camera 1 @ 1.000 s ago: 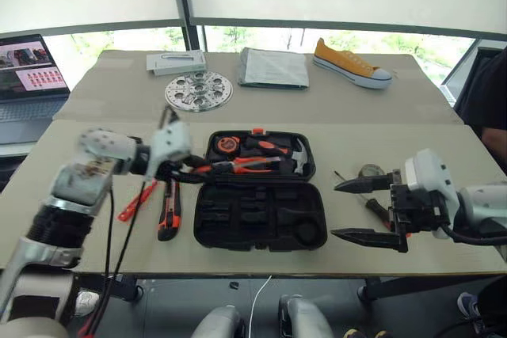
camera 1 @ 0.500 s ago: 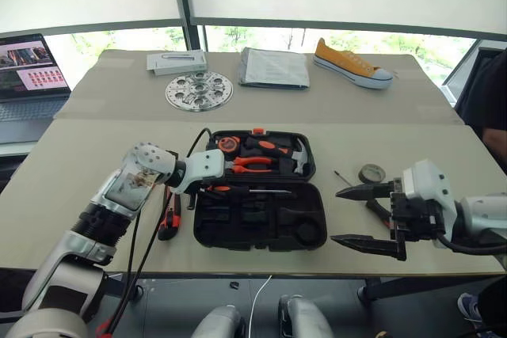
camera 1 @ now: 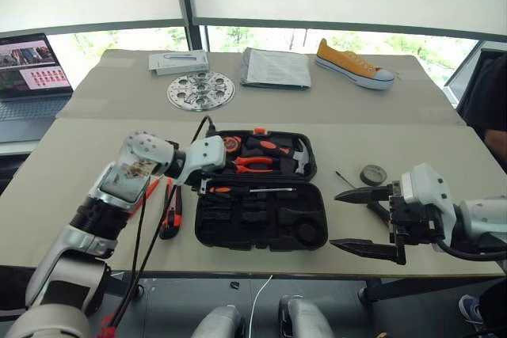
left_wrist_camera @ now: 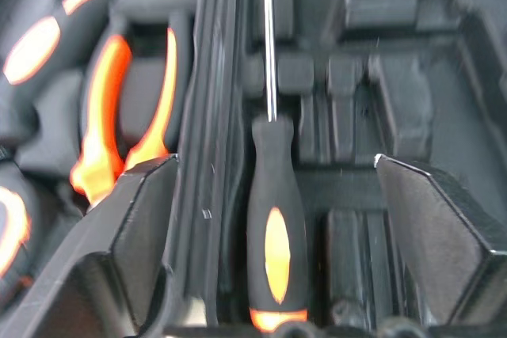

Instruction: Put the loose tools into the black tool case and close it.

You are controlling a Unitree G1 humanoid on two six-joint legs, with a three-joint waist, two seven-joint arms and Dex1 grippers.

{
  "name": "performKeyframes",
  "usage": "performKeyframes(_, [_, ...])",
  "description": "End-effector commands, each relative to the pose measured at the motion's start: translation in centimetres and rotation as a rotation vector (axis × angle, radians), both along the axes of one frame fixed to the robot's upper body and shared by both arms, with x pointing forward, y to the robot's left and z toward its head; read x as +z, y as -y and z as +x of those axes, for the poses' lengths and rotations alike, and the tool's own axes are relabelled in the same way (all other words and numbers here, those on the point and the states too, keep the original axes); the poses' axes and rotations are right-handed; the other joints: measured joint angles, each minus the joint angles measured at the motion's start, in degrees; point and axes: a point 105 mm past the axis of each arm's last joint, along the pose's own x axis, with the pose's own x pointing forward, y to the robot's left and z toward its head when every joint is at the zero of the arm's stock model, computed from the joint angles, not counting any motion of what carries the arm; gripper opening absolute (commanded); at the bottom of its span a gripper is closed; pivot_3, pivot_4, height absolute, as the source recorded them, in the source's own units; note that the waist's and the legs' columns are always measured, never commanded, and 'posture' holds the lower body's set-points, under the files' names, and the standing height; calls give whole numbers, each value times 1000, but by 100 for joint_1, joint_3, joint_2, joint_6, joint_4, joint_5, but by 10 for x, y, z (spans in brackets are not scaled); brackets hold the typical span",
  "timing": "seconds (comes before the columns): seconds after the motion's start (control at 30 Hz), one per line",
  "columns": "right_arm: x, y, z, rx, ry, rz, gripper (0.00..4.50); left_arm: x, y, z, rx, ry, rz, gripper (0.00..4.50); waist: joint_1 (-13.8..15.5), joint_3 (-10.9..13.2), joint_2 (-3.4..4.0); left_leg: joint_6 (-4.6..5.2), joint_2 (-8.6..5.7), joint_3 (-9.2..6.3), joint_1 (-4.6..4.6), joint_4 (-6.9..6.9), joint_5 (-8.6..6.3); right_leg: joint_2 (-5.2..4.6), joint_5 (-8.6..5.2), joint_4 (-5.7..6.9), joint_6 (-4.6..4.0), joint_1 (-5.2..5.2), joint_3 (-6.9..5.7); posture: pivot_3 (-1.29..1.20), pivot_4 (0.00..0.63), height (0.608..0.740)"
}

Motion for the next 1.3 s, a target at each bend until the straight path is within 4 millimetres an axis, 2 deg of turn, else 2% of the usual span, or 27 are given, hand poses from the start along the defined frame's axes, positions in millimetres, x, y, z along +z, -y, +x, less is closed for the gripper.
performKeyframes(0.03, [8, -3, -1, 8, 48, 5, 4500, 5, 5, 5, -9, 48, 8, 2616, 5, 0, 0, 0, 0, 0, 0, 1, 0, 0, 0, 0, 0, 0, 0, 0, 150, 740])
performKeyframes(0.1, [8, -3, -1, 6, 47, 7, 4500, 1, 7, 8, -9, 48, 14, 1772, 5, 0, 0, 0, 0, 0, 0, 2, 0, 0, 0, 1, 0, 1, 0, 0, 150, 740])
performKeyframes(0.27, [7, -2, -2, -7, 44, 11, 4500, -5, 10, 12, -13, 44, 33, 35, 25, 0, 0, 0, 0, 0, -1, 2, 0, 0, 0, 0, 0, 0, 0, 0, 150, 740])
performKeyframes(0.43, [5, -3, -4, -20, 38, 21, 4500, -37, 8, 7, -56, 44, 159, 35, 63, -1, 0, 0, 0, 0, -1, 3, 0, 0, 0, 1, 0, 0, 1, 0, 150, 740])
performKeyframes(0.6, [3, -1, -2, -44, 39, 21, 4500, -52, 8, 5, -81, 46, 194, 35, 76, -11, 1, 1, 1, 0, 15, 3, 0, -1, 0, 1, 0, 15, 3, 0, 150, 740])
performKeyframes(0.7, [4, 5, 0, -85, 48, 26, 4500, -47, 7, 13, -50, 73, 189, 35, 92, -13, 1, 3, 0, 1, 21, 2, -1, -1, 0, 1, 1, 21, 3, 0, 150, 740])
performKeyframes(0.83, [4, 30, 8, -247, 72, 39, 4500, -8, 5, 15, 1, -1, 20, 35, 112, -15, -2, 4, 0, 2, 27, 3, -2, 0, -1, 2, 2, 26, 5, 0, 150, 740])
performKeyframes(0.93, [-2, 61, 8, -410, 42, 50, 4500, 29, -1, -3, -25, -114, -156, 787, 77, -12, -6, 5, 2, 2, 11, 3, -2, 5, -1, 7, 2, 7, 6, 0, 150, 740])
performKeyframes(1.07, [-19, 107, 3, -625, 1, 8, 4500, 69, -11, -32, -88, -224, -336, 2259, 55, -13, -3, 5, 4, 2, 0, 2, -2, 8, 0, 10, 0, -6, 3, 0, 150, 740])
performKeyframes(1.13, [-28, 125, 2, -706, -17, -10, 4500, 78, -15, -44, -106, -253, -368, 2976, 53, -13, -2, 5, 0, 2, 8, 3, -2, 6, 0, 6, 0, 2, 6, 0, 150, 740])
performKeyframes(1.17, [-32, 130, 2, -734, -25, -12, 4500, 80, -16, -48, -116, -254, -376, 3464, 52, -13, -1, 4, 0, 2, 15, 3, -2, 6, 0, 4, 0, 9, 7, 0, 150, 740])
performKeyframes(1.2, [-35, 133, 2, -749, -31, -10, 4500, 81, -16, -52, -124, -251, -381, 3717, 45, -14, 1, 4, 0, 2, 26, 2, -3, 6, 0, 2, 0, 18, 11, 0, 150, 740])
performKeyframes(1.23, [-38, 136, 3, -762, -35, -10, 4500, 81, -16, -53, -126, -244, -385, 4167, 44, -14, 2, 3, 1, 6, 39, 0, -3, 7, -2, 5, 1, 26, 18, 0, 150, 740])
performKeyframes(1.27, [-43, 138, 6, -774, -39, -12, 4500, 80, -15, -55, -129, -235, -380, 4414, 44, -14, 2, 2, 2, 7, 42, -3, -3, 7, -2, 5, 2, 28, 21, 0, 150, 740])
performKeyframes(1.3, [-48, 140, 9, -784, -42, -15, 4500, 79, -13, -56, -136, -230, -374, 4414, 44, -14, 2, 1, 2, 8, 42, -3, -3, 7, -2, 6, 2, 27, 22, 0, 150, 740])
